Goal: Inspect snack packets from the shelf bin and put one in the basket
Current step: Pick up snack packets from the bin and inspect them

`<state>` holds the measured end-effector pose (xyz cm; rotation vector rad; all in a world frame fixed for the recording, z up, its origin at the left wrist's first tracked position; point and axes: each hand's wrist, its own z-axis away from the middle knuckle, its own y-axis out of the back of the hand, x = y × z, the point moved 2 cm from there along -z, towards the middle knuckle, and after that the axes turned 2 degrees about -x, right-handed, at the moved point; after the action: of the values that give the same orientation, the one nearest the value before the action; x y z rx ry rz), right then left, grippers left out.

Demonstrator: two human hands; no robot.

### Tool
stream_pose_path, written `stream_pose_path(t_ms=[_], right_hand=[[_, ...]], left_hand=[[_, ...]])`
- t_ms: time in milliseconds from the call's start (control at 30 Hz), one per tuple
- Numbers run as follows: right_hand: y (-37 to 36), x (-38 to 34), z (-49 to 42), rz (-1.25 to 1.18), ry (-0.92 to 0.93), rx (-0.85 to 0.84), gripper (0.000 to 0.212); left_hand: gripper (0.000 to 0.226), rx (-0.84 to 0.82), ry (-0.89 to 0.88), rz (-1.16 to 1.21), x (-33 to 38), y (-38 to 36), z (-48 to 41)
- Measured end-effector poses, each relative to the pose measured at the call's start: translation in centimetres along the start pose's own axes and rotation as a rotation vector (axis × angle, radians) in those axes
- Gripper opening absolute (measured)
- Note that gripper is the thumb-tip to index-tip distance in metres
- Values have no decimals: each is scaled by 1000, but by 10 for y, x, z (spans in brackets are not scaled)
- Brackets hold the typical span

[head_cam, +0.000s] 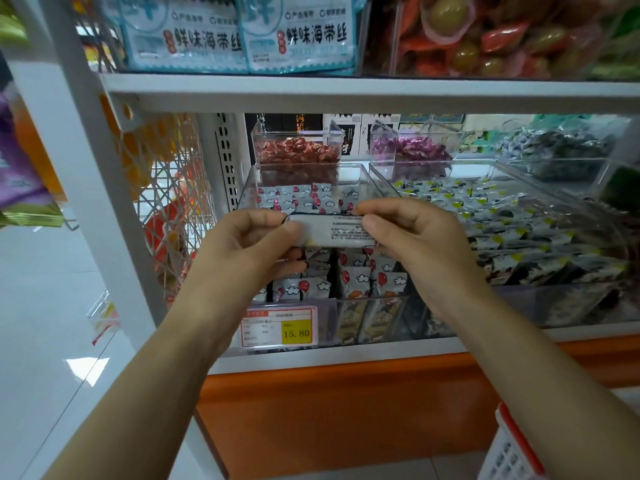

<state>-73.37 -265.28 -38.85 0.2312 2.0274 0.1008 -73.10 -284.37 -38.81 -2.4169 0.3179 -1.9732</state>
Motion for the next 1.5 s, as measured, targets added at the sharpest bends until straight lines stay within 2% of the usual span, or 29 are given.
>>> stream_pose_path(t_ms=[200, 333, 433, 600, 667, 933, 1067, 1167, 1267, 1400, 1500], right_hand=[[-4, -1, 2, -148, -65, -75, 12], [-3, -3, 2, -87, -10, -25, 10], [-1, -2, 1, -47, 6, 26, 17], [-2, -4, 2, 127, 98, 13, 18], [-4, -5, 3, 134, 111, -17, 17], [-4, -5, 2, 118, 109, -99, 16], [-4, -3, 2, 128, 94, -63, 16], [-4, 0, 1, 138, 60, 15, 17], [-1, 1, 0, -31, -75, 17, 17], [0, 4, -1, -118, -169, 5, 23], [-5, 3, 0, -199, -150, -33, 18]], left_hand=[[39, -27, -30, -71, 2, 3, 1], [35, -88, -74, -173, 7, 1, 4], [32, -124, -73, -281, 9, -1, 7], [23, -58, -75, -458, 10, -4, 7], [18, -15, -104, -508, 9, -5, 6], [23, 52, -197, -711, 12, 4, 0], [21, 66, -202, -681, 12, 2, 1], [29, -43, -105, -569, 10, -3, 5], [41, -101, -134, -758, 6, -5, 4], [21, -117, -219, -729, 3, -6, 3], [19, -71, -210, -611, -1, -5, 1]])
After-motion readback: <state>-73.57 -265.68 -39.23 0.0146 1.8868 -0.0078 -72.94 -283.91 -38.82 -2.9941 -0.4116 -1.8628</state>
